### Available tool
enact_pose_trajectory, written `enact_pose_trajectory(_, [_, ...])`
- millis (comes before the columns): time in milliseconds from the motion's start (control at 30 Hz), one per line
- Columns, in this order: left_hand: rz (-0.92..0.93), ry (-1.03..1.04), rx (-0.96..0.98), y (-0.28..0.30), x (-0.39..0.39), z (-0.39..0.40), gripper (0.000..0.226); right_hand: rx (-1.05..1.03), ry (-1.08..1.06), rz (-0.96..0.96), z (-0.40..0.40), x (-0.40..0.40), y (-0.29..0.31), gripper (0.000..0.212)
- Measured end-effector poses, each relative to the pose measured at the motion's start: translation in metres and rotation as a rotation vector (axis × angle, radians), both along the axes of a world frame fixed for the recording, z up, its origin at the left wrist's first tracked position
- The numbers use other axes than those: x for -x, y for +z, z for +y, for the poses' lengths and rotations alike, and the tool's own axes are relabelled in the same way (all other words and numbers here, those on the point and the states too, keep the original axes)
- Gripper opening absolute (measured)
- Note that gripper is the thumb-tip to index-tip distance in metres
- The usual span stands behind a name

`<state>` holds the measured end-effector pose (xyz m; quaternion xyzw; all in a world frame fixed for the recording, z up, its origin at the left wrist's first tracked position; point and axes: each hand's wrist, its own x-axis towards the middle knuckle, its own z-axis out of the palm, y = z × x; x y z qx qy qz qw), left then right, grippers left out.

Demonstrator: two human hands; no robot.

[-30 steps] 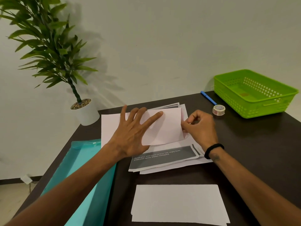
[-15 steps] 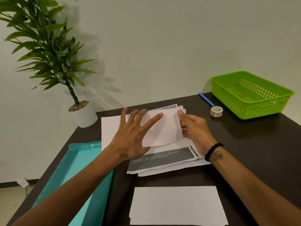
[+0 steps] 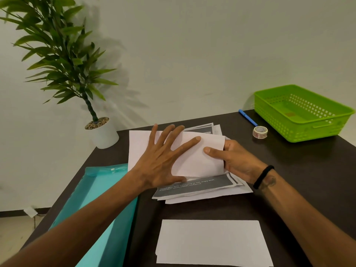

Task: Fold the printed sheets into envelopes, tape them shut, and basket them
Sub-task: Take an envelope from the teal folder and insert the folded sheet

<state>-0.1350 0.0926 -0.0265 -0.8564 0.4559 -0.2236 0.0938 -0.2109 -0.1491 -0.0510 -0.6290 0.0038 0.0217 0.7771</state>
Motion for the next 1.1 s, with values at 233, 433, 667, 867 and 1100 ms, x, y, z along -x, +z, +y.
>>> enact_pose_trajectory(233, [0.018,0.025,0.011,0.018,-0.003,0.015,0.120,-0.220,0.123,0.022,-0.003,0.003,0.005,0.039])
enact_pose_trajectory(433, [0.004,0.053,-0.083,0.015,-0.001,0.012,0.122,-0.122,0.164,-0.025,-0.002,0.003,0.004,0.051])
enact_pose_trajectory(667, [0.016,0.030,-0.052,0.016,0.000,0.005,0.119,-0.122,0.182,-0.051,-0.004,0.008,0.010,0.053])
enact_pose_trajectory(867, [-0.099,0.001,-0.081,0.022,0.002,0.006,0.118,-0.134,0.301,-0.070,-0.004,0.012,0.016,0.048])
enact_pose_trajectory(1100, [-0.065,-0.041,-0.037,0.016,0.007,0.007,0.106,-0.088,0.376,-0.074,-0.003,0.011,0.010,0.066])
